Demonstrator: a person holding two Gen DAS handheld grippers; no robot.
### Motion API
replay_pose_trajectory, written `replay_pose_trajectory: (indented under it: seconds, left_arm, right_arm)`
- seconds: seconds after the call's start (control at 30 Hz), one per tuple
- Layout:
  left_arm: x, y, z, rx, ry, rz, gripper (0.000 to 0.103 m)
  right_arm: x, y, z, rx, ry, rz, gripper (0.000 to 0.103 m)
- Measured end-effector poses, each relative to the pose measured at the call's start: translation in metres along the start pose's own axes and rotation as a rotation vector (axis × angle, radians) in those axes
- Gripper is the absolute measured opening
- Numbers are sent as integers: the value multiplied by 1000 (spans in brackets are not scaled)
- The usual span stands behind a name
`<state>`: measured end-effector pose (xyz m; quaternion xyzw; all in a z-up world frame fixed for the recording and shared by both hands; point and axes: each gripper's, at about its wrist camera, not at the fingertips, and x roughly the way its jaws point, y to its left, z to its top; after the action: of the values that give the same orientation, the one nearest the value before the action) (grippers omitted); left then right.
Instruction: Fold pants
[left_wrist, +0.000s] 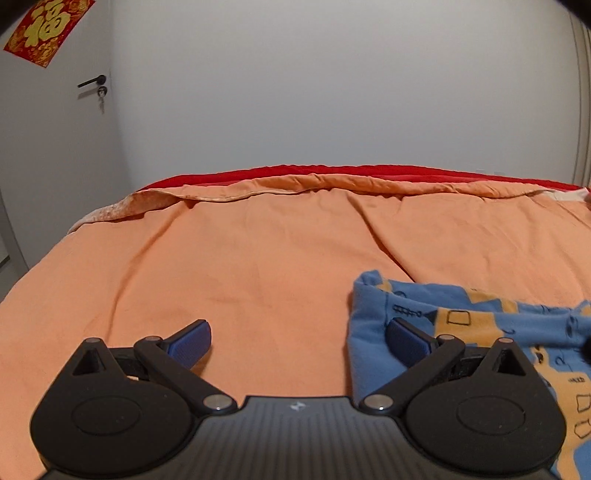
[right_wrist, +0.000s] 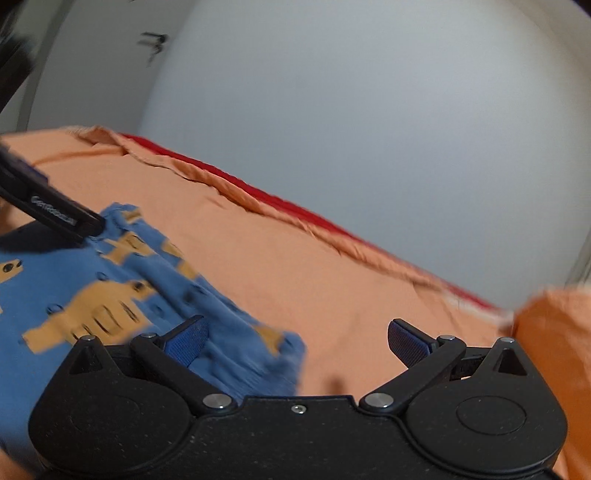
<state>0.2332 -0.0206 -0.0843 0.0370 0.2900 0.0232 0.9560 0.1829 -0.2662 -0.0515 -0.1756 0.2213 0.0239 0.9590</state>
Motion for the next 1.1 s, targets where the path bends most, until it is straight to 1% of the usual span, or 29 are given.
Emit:
replay_pose_trajectory:
  seconds: [0.07, 0.1, 0.13, 0.17, 0.2, 0.23, 0.27, 0.3, 0.33, 0.37, 0.4, 0.53, 0.6, 0.63, 0.67, 0.73, 0.77, 0.83, 0.9, 0.97, 1.1]
  left_arm:
    - [-7, -2, 3, 7, -29, 57, 103]
    - [-14, -5, 5, 20, -62, 90, 103]
    - [-21, -8, 8, 32, -98, 113, 103]
    - [-27, -11, 9, 40, -125, 116, 103]
    - [-31, -15, 9, 50, -142, 100, 103]
    - [-33, -20, 11, 71, -145, 76, 103]
    - [-32, -26, 11, 104, -135, 58, 103]
    - [-26, -33, 11, 147, -114, 58, 103]
    - [-20, -39, 9, 185, -87, 75, 103]
    - [-12, -42, 7, 218, -56, 91, 103]
    - [-10, -41, 6, 221, -38, 97, 103]
    - [-32, -21, 11, 117, -22, 65, 103]
    - [-49, -11, 10, 72, -9, 40, 103]
    - [-56, -9, 7, 53, 0, 26, 103]
    - [-62, -6, 1, 41, 23, 14, 103]
    - [-65, -6, -11, 47, 111, -4, 103]
    - [-67, -6, -18, 44, 140, -17, 102]
    - [-79, 0, -27, 11, 144, -32, 102]
    - [-90, 7, -30, -16, 166, -40, 102]
    - [-99, 14, -33, -58, 197, -47, 103]
    - [-118, 28, -44, -139, 243, -72, 103]
  right_arm:
    - [0, -24, -4, 115, 23, 93, 102]
    - [-2, -31, -3, 153, 31, 109, 102]
    - [-7, -35, -2, 179, 23, 90, 102]
    - [-14, -37, 0, 193, 0, 64, 102]
    - [-19, -38, 2, 203, -24, 47, 102]
    - [-23, -37, 3, 210, -32, 44, 102]
    - [-22, -35, 4, 200, -17, 49, 102]
    - [-20, -30, 0, 168, 21, 51, 102]
    - [-13, -24, -3, 117, 73, 48, 102]
    - [-11, -20, -7, 88, 87, 44, 102]
    - [-16, -22, -9, 98, 66, 39, 102]
    - [-46, -28, -4, 160, 33, 15, 102]
    - [-65, -23, -3, 179, 4, 54, 102]
    - [-71, -18, -3, 162, 4, 70, 102]
    - [-75, -10, -5, 132, 21, 66, 102]
    - [-71, 6, -15, 68, 101, 29, 102]
    - [-70, 10, -23, 61, 135, 20, 102]
    - [-79, 7, -28, 138, 133, 18, 102]
    - [-87, 3, -26, 182, 152, 22, 102]
    - [-96, 5, -24, 181, 154, 19, 102]
    - [-114, 17, -25, 124, 149, 26, 102]
